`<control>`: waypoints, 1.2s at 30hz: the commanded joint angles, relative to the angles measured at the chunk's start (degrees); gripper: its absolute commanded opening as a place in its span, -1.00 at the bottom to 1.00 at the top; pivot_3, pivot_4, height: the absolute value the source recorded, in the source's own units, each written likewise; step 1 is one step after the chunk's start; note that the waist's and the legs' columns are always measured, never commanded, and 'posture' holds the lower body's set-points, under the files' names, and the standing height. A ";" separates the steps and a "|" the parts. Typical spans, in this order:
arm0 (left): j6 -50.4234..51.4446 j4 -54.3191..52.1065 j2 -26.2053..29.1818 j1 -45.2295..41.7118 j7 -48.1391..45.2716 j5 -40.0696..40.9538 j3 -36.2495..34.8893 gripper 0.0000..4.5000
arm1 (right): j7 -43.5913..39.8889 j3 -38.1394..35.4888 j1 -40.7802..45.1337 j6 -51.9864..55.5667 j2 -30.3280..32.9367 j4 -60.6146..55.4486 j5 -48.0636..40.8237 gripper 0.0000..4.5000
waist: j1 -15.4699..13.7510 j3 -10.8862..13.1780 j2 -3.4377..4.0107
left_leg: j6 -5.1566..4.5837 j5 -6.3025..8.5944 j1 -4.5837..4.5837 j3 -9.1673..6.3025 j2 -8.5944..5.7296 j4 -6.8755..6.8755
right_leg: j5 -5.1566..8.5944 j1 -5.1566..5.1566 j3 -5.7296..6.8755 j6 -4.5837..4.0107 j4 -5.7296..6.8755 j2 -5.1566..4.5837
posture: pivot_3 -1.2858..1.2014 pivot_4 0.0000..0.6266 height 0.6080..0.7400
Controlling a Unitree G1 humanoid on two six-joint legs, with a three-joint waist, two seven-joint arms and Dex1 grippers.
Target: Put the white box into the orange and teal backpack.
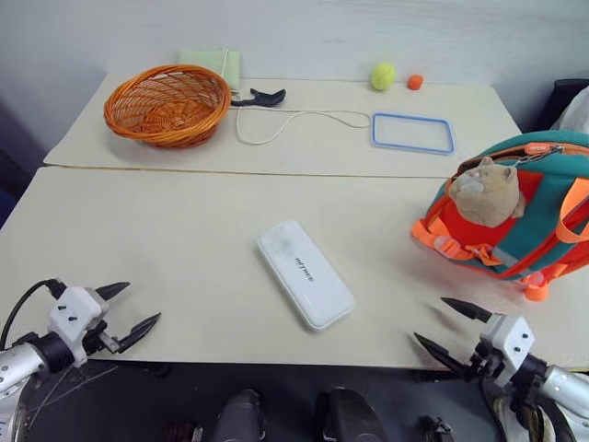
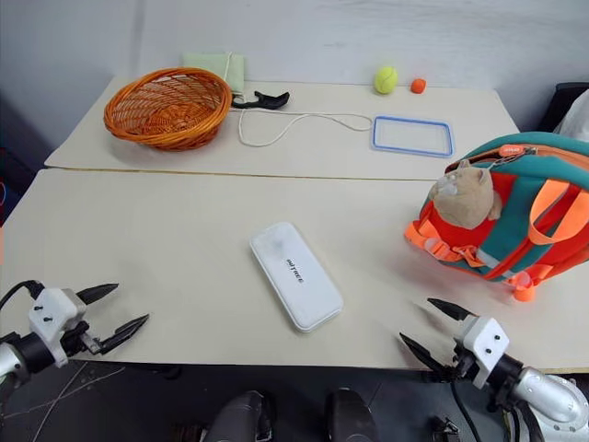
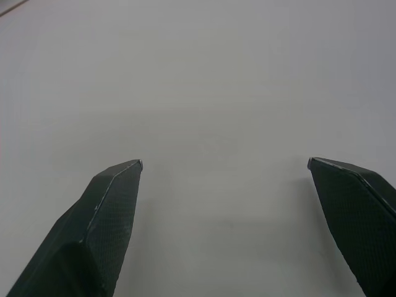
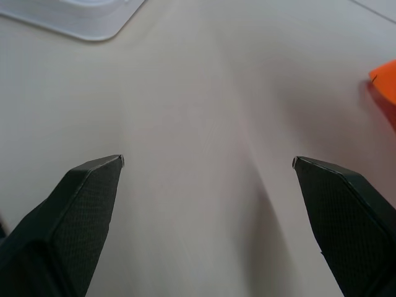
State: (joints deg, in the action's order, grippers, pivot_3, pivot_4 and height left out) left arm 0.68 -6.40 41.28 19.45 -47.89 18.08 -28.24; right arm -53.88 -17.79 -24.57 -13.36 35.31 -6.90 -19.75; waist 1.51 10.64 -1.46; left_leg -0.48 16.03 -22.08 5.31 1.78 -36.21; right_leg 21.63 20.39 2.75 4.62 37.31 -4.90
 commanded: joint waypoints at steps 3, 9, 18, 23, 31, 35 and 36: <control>4.35 -2.84 0.87 -3.86 -0.49 6.67 -2.70 1.00 | 0.60 -1.16 0.12 -0.40 0.78 -3.66 -0.43 0.99 | 0.05 -0.01 0.01 | -0.01 -0.03 0.02 -0.01 0.01 -0.02 | 0.01 0.00 -0.01 -0.01 0.04 0.00 | 0.03 -0.52 1.00; 14.17 -7.21 1.47 -17.59 4.94 7.47 4.91 0.92 | -4.70 3.86 -3.08 8.83 4.23 -12.43 -5.29 0.91 | -0.47 -0.02 0.05 | 0.03 -0.06 0.01 -0.08 -0.01 0.01 | 0.01 0.01 0.05 -0.02 0.10 0.00 | 0.03 -0.52 1.00; 11.30 14.50 -8.99 -47.35 10.10 -8.70 27.67 -0.24 | -2.80 17.19 4.93 18.77 5.43 -17.51 -0.02 -0.37 | -1.33 -0.12 -0.08 | 0.27 -0.17 -0.01 0.00 -0.04 -0.34 | 0.00 -0.03 0.04 0.00 0.21 0.13 | 0.03 -0.52 1.00; 1.03 35.69 -15.13 -61.33 11.38 -16.27 34.13 -0.95 | -0.48 21.86 10.86 16.09 4.00 -13.85 6.16 -1.00 | -1.55 -0.10 -0.13 | 0.33 -0.16 -0.34 0.02 0.07 -0.85 | 0.00 0.22 0.03 0.00 0.40 0.31 | 0.03 -0.52 1.00; -6.53 50.56 -19.95 -68.61 6.33 -19.13 37.40 -0.98 | 4.83 23.90 14.24 17.38 0.69 -11.92 9.73 -1.00 | -1.23 -0.10 -0.16 | 0.32 -0.16 -0.28 0.08 0.10 -0.95 | 0.00 0.18 0.01 0.01 0.47 0.31 | 0.03 -0.52 1.00; -5.10 50.17 -20.77 -67.65 0.62 -16.32 36.65 -0.98 | 5.01 23.99 15.22 17.87 0.54 -11.79 9.58 -1.00 | -1.30 -0.09 -0.16 | 0.35 -0.17 -0.27 0.07 0.12 -0.99 | 0.00 0.18 0.01 0.01 0.51 0.33 | 0.03 -0.52 1.00; -5.12 49.13 -20.45 -67.06 -1.19 -15.89 36.76 -0.98 | 5.05 23.91 15.62 18.20 0.47 -11.73 9.39 -1.00 | -1.33 -0.09 -0.16 | 0.35 -0.17 -0.27 0.06 0.12 -1.00 | 0.00 0.17 0.01 0.01 0.52 0.32 | 0.03 -0.52 1.00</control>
State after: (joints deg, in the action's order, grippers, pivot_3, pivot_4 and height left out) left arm -4.16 45.41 20.76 -47.91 -46.47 0.53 9.42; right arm -50.06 6.40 -9.28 3.89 36.00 -19.05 -10.83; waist 0.19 10.55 -1.62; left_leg -0.13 15.86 -22.36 5.36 1.90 -37.21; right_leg 21.63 20.55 2.76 4.62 37.83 -4.58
